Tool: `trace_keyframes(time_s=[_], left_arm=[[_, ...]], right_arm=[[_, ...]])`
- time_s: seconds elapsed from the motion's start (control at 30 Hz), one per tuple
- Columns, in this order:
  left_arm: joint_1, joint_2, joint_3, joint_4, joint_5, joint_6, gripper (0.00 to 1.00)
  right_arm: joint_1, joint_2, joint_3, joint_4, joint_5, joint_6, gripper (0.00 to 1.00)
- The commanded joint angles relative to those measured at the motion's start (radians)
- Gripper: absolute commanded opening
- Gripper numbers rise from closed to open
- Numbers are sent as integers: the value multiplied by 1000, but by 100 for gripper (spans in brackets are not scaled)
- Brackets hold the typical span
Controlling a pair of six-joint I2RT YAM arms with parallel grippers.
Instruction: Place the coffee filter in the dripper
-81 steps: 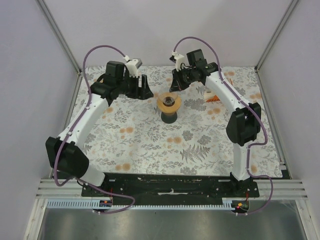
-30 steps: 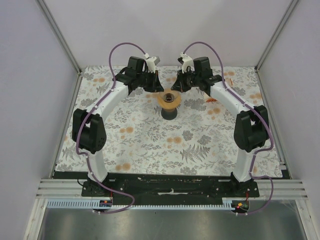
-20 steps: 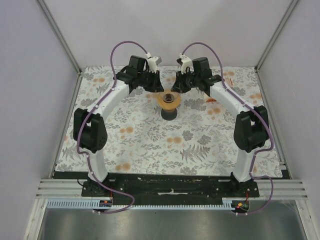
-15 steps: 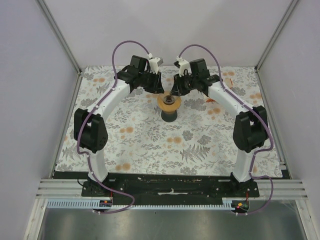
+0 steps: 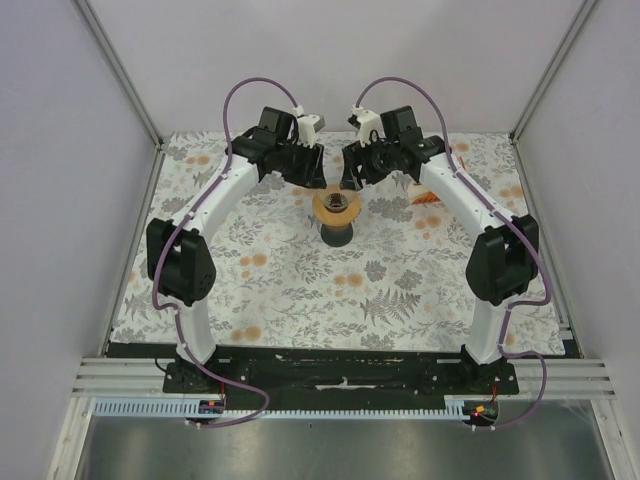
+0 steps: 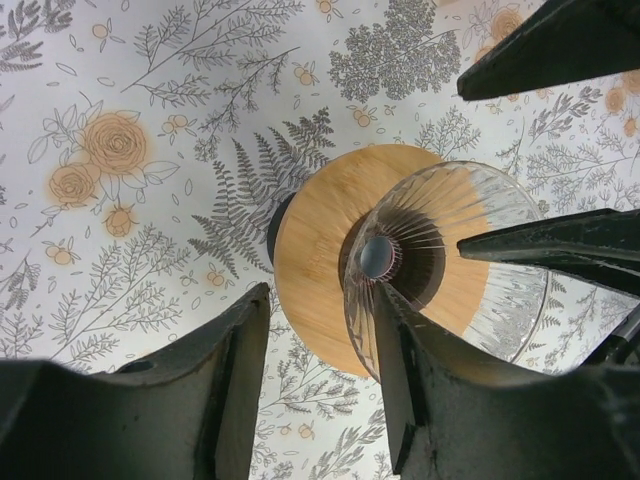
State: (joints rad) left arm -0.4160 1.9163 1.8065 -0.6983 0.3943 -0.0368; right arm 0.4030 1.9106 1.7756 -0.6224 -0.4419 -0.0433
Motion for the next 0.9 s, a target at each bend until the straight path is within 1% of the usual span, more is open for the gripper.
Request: trace_keyframes(time_s=[0.0,0.1,0.17,0.27,0.33,0.37,0.4,0.43,0.47,0.53,0.57,0.63,0.67,0.7,0.77,0.87], left_arm=[[0,-51,65,-10,-3,66,54],[0,-56,70,-13,-3,74,56],[3,-63,71,-15,-5,77,56],[11,-83,71,-17,-5,86,56],[16,-102,71,-18,-11,98,57],[19,-112,71,-21,-14,104,57],[19,-120,70,-24,-20,118,57],[20,-134,67,-29,-23,127,57],[22,-143,62,-32,-26,133,57],[31,-171,42,-33,-32,149,57],[31,-184,31,-33,-38,156,57],[37,-210,5,-33,-46,178,57],[42,-227,-9,-33,-51,190,57],[45,-243,-25,-33,-54,198,57],[54,-266,-53,-35,-63,216,57],[68,-287,-88,-33,-64,232,57]], right_arm=[[-6,-80,74,-31,43,-43,76],[-19,-119,79,-30,98,-53,80],[-36,-156,64,-17,169,-50,81],[-84,-211,6,35,293,3,82],[-130,-243,-48,84,357,38,85],[-148,-251,-73,99,362,42,85],[-173,-258,-93,122,355,42,88],[-187,-259,-102,137,335,42,95],[-208,-252,-111,147,300,42,98],[-237,-233,-108,159,235,31,98],[-240,-220,-104,159,206,-34,98],[-240,-208,-123,164,120,-238,98],[-242,-206,-140,164,68,-363,98],[-239,-203,-165,159,45,-483,95],[-236,-191,-180,121,46,-674,91],[-230,-139,-134,-15,89,-860,85]])
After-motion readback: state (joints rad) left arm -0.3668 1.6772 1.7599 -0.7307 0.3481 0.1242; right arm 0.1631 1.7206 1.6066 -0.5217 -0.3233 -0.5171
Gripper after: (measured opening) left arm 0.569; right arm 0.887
